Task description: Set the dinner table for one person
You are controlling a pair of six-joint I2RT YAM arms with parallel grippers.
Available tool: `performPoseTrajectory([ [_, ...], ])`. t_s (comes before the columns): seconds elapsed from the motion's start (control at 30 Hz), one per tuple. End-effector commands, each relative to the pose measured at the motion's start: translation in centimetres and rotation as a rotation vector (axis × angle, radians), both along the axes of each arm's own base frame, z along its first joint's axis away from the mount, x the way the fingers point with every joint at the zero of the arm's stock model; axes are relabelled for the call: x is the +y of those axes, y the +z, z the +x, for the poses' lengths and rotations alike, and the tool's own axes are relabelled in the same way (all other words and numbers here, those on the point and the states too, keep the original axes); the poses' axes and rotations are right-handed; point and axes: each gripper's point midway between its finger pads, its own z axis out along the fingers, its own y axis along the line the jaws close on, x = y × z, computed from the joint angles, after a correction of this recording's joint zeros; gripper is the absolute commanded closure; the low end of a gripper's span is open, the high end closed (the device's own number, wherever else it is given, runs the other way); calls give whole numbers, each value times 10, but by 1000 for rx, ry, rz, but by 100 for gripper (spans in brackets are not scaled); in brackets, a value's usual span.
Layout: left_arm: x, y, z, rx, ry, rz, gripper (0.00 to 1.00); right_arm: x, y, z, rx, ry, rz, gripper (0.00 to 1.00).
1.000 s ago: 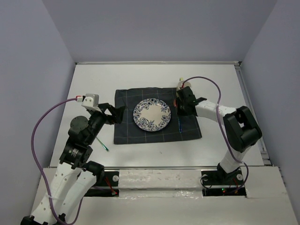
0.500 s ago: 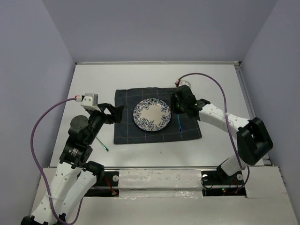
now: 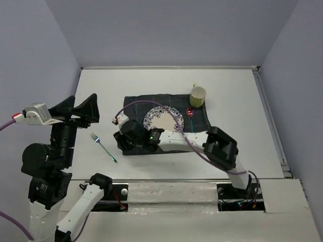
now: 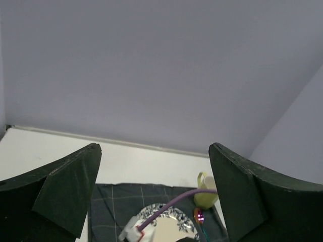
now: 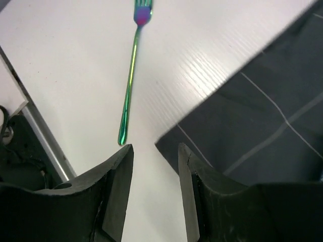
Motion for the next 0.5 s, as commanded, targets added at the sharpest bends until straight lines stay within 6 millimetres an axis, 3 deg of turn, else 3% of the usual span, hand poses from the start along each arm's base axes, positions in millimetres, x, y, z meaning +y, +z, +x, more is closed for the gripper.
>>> performPoseTrajectory([
  [0.0,14,1,3,38,78,15,1,58,1,0,-95,91,29,53],
  [0.07,11,1,4,42,67,11,1,72,-12,-1,-105,115,0,53],
  [0.1,10,3,4,37,58,6,1,88,4,-3,-128,123,30,53],
  [0.13,8,2,5,40,52,8,1,92,-28,-9,-119,145,-44,52],
  [0.23,7,4,6,38,48,5,1,108,-44,-6,-145,155,-88,50],
  [0.47,2,0,6,34,22,4,1,118,-75,-8,-144,181,-139,48],
])
